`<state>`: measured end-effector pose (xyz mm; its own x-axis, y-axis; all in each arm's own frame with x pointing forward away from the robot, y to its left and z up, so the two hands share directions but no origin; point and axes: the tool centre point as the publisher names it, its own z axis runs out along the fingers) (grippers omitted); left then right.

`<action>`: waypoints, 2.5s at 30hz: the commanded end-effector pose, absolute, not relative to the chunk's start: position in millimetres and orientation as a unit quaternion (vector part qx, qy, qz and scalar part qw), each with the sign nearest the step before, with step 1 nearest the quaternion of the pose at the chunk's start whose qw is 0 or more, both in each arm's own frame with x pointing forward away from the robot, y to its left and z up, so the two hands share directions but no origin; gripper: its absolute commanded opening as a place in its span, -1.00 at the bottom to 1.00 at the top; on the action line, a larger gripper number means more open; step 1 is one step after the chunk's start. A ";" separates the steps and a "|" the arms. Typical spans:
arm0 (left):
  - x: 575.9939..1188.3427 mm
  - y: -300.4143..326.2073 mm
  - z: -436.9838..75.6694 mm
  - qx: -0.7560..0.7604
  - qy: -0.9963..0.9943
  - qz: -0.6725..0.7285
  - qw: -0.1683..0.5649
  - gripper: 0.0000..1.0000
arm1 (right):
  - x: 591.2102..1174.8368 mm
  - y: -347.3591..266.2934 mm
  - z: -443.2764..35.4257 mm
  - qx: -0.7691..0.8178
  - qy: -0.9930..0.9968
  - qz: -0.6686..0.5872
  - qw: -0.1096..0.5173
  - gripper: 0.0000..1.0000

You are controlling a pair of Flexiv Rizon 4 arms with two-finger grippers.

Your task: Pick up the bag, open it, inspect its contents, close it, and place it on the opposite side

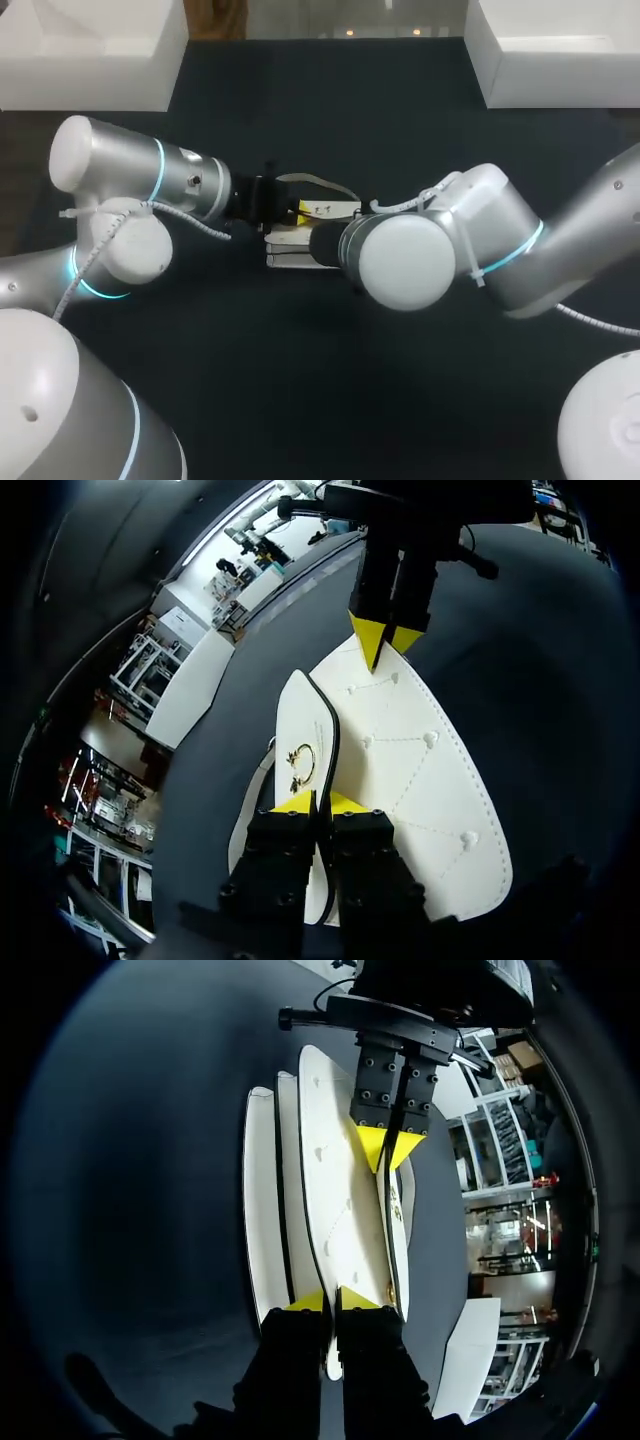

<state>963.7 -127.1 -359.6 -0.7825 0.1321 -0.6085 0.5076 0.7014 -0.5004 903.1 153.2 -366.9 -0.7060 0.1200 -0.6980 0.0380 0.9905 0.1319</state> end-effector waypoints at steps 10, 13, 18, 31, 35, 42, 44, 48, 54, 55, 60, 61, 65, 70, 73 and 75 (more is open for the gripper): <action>968.4 -126.7 -350.9 0.181 0.873 -0.353 0.285 -0.21 | 903.8 153.6 -367.8 0.043 0.921 0.055 0.383 -1.00; 974.5 -125.7 -348.3 0.180 0.874 -0.355 0.280 -0.26 | 903.8 153.6 -367.8 0.043 0.921 0.055 0.383 -1.00; 982.1 -124.1 -343.1 0.177 0.875 -0.357 0.276 -0.58 | 903.8 153.6 -367.8 0.043 0.921 0.055 0.383 -1.00; 973.2 -124.5 -349.2 0.226 0.877 -0.340 0.252 -1.00 | 903.8 153.6 -367.8 0.043 0.921 0.055 0.383 -1.00; 967.9 -125.1 -360.5 0.245 0.880 -0.325 0.244 -1.00 | 903.8 153.6 -367.8 0.043 0.921 0.055 0.383 -1.00; 967.0 -128.2 -370.3 0.253 0.881 -0.321 0.237 -1.00 | 903.8 153.6 -367.8 0.043 0.921 0.055 0.383 -1.00; 966.4 -129.9 -371.9 0.260 0.879 -0.322 0.239 -1.00 | 903.8 153.6 -367.8 0.043 0.921 0.055 0.383 -1.00; 957.0 -126.7 -371.6 0.285 0.867 -0.327 0.247 -1.00 | 903.8 153.6 -367.8 0.043 0.921 0.055 0.383 -1.00; 952.1 -120.8 -366.4 0.279 0.860 -0.340 0.258 -1.00 | 903.8 153.6 -367.8 0.043 0.921 0.055 0.383 -1.00; 952.5 -122.9 -365.3 0.274 0.861 -0.340 0.262 -0.98 | 903.8 153.6 -367.8 0.043 0.921 0.055 0.383 -1.00; 955.0 -128.3 -356.7 0.265 0.858 -0.346 0.272 0.00 | 903.8 153.6 -367.8 0.043 0.921 0.055 0.383 -1.00; 954.8 -129.4 -353.3 0.264 0.857 -0.347 0.275 -0.07 | 903.8 153.6 -367.8 0.043 0.921 0.055 0.383 -1.00; 954.7 -131.2 -347.3 0.265 0.856 -0.345 0.280 -0.62 | 903.8 153.6 -367.8 0.043 0.921 0.055 0.383 -1.00; 962.3 -131.8 -349.3 0.256 0.862 -0.336 0.280 -1.00 | 903.8 153.6 -367.8 0.043 0.921 0.055 0.383 -1.00; 964.2 -130.4 -352.3 0.253 0.865 -0.334 0.277 -1.00 | 903.8 153.6 -367.8 0.043 0.921 0.055 0.383 -1.00; 962.0 -127.7 -353.7 0.253 0.865 -0.334 0.276 -1.00 | 903.8 153.6 -367.8 0.043 0.921 0.055 0.383 -1.00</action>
<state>960.5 -128.7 -350.2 -0.7181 0.2510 -0.6491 0.6235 0.6465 -0.4397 904.2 153.6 -366.6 -0.7038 0.1213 -0.6999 0.0376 0.9903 0.1338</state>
